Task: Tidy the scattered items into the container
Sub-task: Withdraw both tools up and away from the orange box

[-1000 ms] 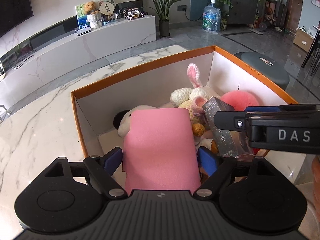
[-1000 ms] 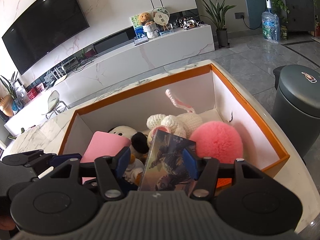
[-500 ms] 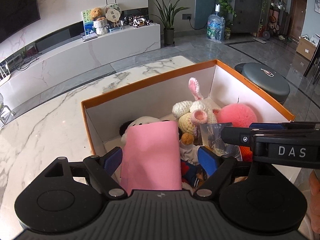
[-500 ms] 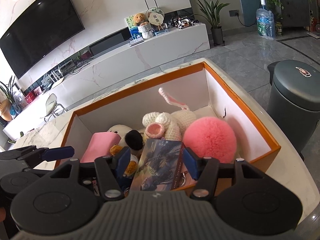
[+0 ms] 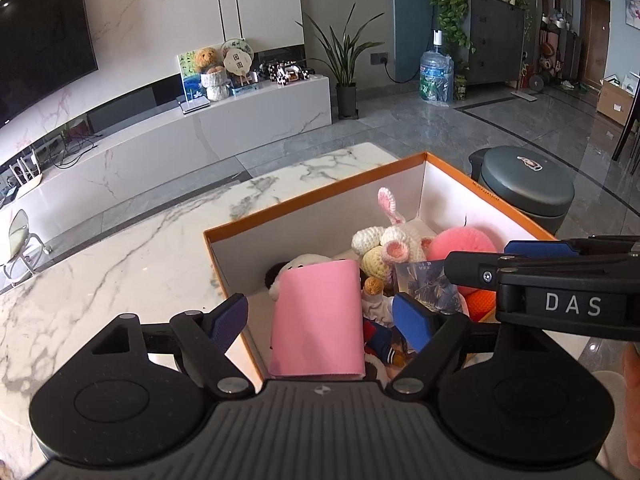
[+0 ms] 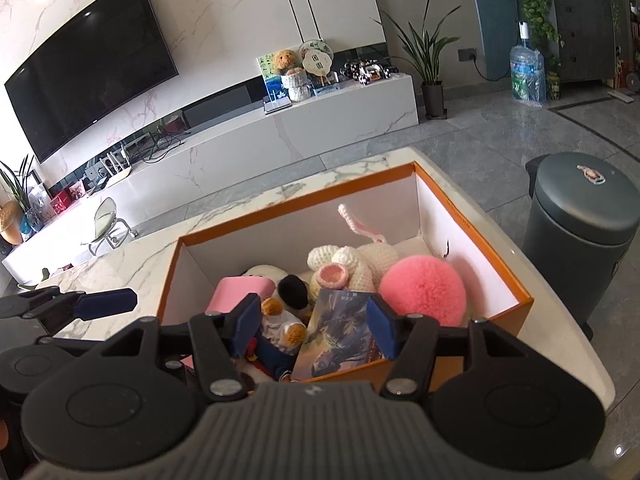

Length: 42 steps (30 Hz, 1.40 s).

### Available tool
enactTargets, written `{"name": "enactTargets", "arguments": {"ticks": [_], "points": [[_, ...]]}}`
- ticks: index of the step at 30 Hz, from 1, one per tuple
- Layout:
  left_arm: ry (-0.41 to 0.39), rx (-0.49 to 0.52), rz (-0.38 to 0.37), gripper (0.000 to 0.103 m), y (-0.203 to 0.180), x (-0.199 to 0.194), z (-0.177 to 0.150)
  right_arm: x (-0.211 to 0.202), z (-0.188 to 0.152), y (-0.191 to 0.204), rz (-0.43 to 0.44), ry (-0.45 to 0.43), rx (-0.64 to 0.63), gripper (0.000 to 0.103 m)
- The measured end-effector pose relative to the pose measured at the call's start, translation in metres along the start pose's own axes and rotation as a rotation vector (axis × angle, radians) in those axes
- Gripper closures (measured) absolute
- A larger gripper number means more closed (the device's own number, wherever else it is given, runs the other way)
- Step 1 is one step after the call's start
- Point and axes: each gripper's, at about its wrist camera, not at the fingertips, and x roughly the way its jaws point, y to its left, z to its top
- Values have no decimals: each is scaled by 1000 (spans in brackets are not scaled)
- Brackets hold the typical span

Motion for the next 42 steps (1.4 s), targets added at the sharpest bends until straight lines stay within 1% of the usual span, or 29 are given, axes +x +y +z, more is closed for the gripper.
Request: {"name": "enactTargets", "arguments": {"ticks": [7, 14, 17, 20, 25, 31, 36, 42], "points": [[-52, -23, 9, 9, 6, -31, 1, -32, 2, 18, -24, -57, -42, 40], [-116, -55, 63, 9, 13, -75, 9, -70, 9, 41, -70, -143, -70, 33], [-145, -64, 75, 9, 17, -93, 10, -85, 10, 48, -74, -184, -77, 30], [-157, -71, 78, 9, 20, -102, 8, -94, 9, 50, -90, -204, -69, 30], [-144, -103, 57, 9, 22, -103, -3, -101, -1, 49, -115, -200, -42, 30], [-106, -98, 49, 9, 19, -93, -28, -101, -24, 47, -153, -176, -31, 30], [-72, -93, 53, 9, 19, -87, -44, -98, -44, 53, -168, -148, -52, 30], [-39, -107, 47, 9, 22, -84, -57, -94, -59, 65, -184, -129, -89, 30]]}}
